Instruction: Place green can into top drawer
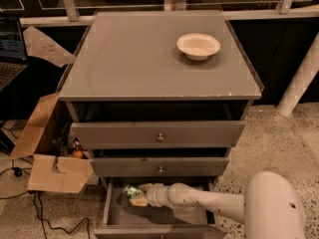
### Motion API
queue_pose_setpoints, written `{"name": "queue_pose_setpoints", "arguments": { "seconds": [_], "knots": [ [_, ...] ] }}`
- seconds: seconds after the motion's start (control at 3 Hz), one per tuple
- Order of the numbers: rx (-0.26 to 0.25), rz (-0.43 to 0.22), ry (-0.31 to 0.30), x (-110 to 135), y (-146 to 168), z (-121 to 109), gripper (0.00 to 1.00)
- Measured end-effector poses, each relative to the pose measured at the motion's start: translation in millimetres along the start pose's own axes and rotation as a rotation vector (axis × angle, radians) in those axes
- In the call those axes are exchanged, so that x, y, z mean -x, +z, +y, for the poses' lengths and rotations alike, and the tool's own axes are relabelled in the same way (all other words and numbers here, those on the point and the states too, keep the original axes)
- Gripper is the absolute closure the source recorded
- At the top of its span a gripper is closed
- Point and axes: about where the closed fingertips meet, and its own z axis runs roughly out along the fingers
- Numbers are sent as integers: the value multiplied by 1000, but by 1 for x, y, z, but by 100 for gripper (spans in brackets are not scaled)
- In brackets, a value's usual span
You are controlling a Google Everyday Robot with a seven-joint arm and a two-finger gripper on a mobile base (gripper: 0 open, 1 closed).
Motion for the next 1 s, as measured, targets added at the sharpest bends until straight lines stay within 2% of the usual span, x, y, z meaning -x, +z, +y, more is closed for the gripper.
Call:
{"name": "queue_pose_setpoints", "arguments": {
  "seconds": [0.33,0.67,1.0],
  "knots": [
    [100,-2,-28,-4,-27,13,100],
    [213,-11,-30,-20,-52,39,100],
    [290,-61,-49,-19,-86,60,100]
  ]
}}
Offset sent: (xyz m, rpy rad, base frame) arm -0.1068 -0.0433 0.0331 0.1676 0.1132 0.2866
